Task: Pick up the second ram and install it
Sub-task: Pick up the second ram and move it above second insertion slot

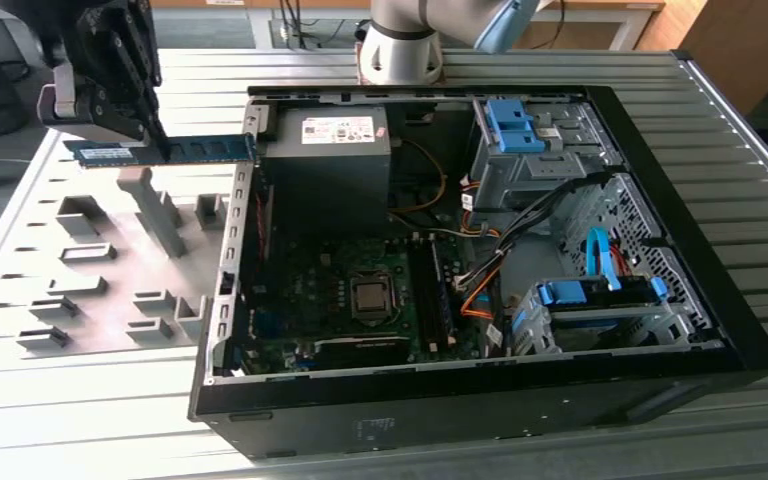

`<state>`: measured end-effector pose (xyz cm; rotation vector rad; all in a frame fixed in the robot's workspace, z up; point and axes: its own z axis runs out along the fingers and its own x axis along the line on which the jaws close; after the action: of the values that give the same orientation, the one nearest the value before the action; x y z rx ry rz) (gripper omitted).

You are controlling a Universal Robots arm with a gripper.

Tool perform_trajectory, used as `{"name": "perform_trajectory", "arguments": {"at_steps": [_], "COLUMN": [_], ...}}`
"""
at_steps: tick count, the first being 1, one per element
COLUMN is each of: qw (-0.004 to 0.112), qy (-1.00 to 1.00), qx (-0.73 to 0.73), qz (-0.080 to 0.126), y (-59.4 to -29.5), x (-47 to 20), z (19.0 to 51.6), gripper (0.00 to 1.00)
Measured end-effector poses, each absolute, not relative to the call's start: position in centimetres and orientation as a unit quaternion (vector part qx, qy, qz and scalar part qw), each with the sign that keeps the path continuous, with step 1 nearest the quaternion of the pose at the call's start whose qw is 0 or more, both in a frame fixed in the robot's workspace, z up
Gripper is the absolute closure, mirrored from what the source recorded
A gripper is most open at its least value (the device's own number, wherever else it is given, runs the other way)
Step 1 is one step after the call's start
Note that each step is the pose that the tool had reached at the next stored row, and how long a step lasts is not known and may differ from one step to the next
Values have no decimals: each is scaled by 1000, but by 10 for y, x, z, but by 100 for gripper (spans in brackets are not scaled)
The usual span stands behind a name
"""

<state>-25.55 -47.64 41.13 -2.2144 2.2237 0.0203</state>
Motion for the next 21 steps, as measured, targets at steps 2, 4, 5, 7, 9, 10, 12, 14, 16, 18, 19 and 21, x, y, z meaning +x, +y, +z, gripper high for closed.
{"name": "perform_trajectory", "arguments": {"at_steps": [2, 4, 5, 7, 9, 10, 12, 14, 16, 18, 19, 21], "qw": [2, 2, 2, 2, 2, 2, 2, 2, 2, 2, 2, 2], "qy": [709, 709, 709, 709, 709, 709, 709, 709, 709, 709, 709, 709], "qx": [-706, -706, -706, -706, -706, -706, -706, -706, -706, -706, -706, -706], "qz": [6, 6, 6, 6, 6, 6, 6, 6, 6, 6, 6, 6], "y": [-476, -476, -476, -476, -476, -476, -476, -476, -476, -476, -476, -476], "x": [-254, -252, -252, -250, -248, -248, -246, -244, -243, -241, -240, -239], "z": [411, 411, 411, 411, 411, 411, 411, 411, 411, 411, 411, 411], "gripper": [86, 86, 86, 86, 86, 86, 86, 86, 86, 86, 86, 86]}}
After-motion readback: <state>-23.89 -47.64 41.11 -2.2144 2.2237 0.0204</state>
